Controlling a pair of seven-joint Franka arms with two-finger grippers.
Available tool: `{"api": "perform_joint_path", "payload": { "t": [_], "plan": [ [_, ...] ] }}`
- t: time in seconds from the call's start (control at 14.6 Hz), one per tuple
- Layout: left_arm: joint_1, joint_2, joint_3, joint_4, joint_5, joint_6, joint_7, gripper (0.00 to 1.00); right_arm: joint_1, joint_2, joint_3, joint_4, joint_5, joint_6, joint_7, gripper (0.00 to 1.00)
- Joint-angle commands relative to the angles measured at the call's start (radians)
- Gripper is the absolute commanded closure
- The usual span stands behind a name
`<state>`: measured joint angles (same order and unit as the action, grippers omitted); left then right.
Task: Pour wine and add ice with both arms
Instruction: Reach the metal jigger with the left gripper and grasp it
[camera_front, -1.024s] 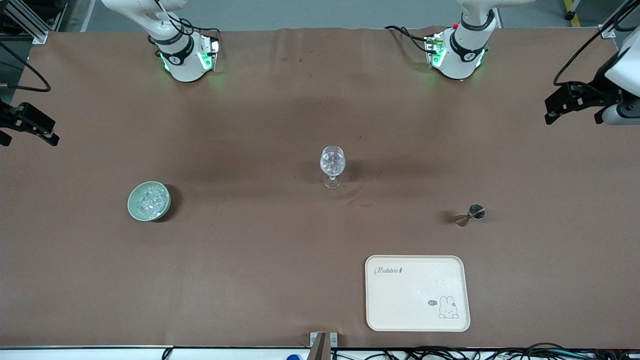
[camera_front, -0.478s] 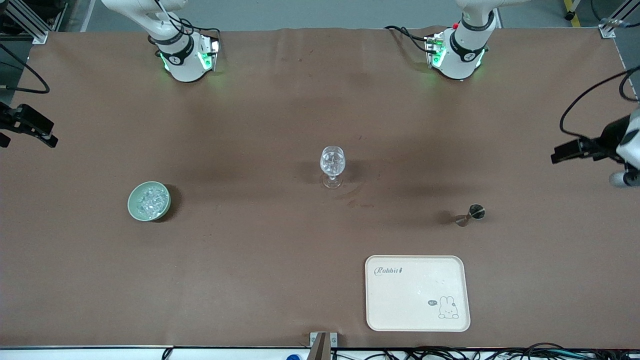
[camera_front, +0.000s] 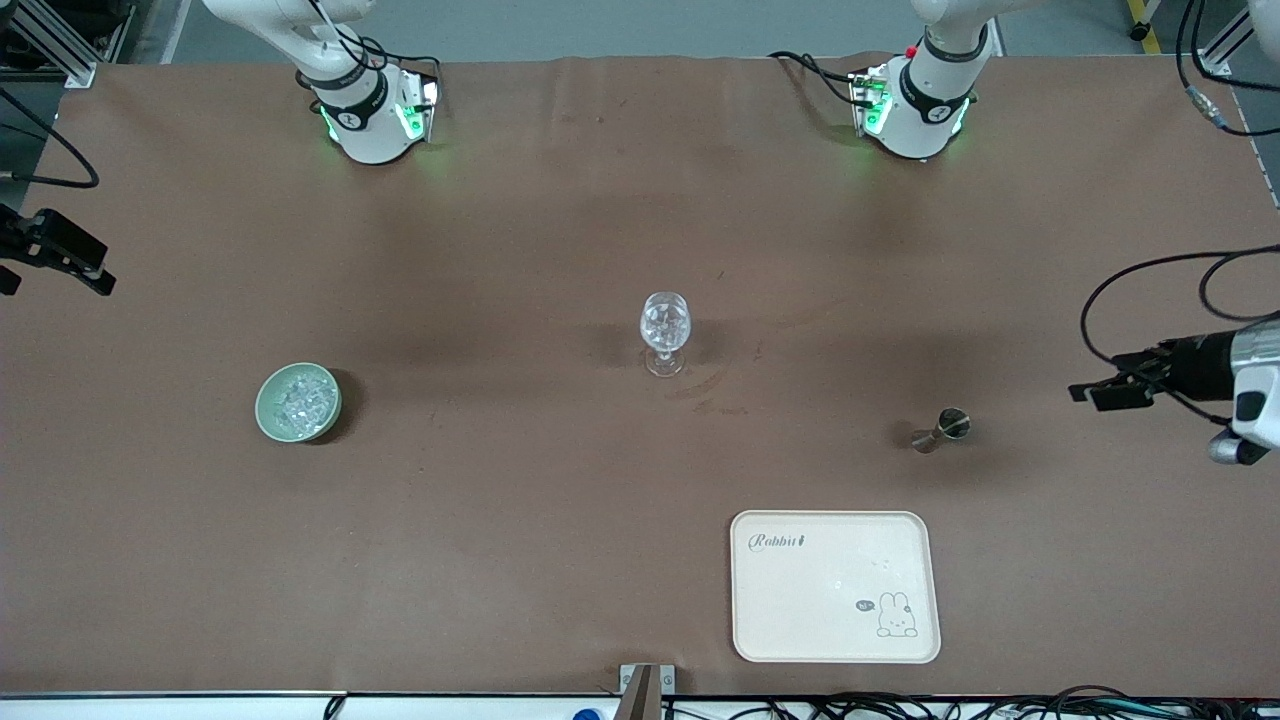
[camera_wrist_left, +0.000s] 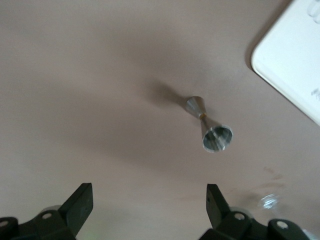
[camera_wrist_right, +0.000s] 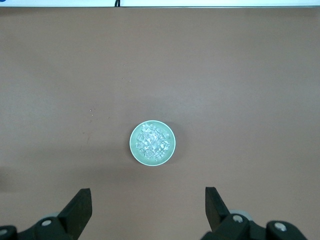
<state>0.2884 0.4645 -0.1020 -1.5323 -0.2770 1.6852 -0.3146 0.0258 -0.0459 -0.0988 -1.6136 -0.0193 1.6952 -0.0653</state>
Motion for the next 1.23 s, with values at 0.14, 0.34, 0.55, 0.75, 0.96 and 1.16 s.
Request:
{"api": "perform_joint_path", "payload": {
  "t": [0.14,0.34,0.55,0.75,0.96,1.16],
  "plan": [
    [0.04,0.16,-0.005,0.037,-0.141,0.031,-0.13,0.0,0.002,-0.012,-0.002,-0.016,0.002,0.009,0.01,0.0],
    [0.06,0.268,-0.005,0.073,-0.255,0.041,-0.141,0.08,0.0,-0.011,-0.004,-0.016,0.002,0.004,0.012,0.0],
    [0.061,0.333,-0.005,0.089,-0.367,0.057,-0.265,0.08,-0.001,-0.011,-0.004,-0.017,0.002,0.003,0.01,0.0],
    [0.058,0.378,-0.007,0.092,-0.427,0.097,-0.404,0.08,-0.001,-0.012,-0.005,-0.017,0.002,0.003,0.01,0.0],
    [0.051,0.419,-0.007,0.092,-0.551,0.114,-0.494,0.08,0.0,-0.012,-0.007,-0.017,0.002,0.004,0.012,0.0],
    [0.051,0.445,-0.007,0.089,-0.59,0.113,-0.505,0.09,0.0,-0.011,-0.007,-0.023,0.002,0.009,0.012,0.0]
  ]
}}
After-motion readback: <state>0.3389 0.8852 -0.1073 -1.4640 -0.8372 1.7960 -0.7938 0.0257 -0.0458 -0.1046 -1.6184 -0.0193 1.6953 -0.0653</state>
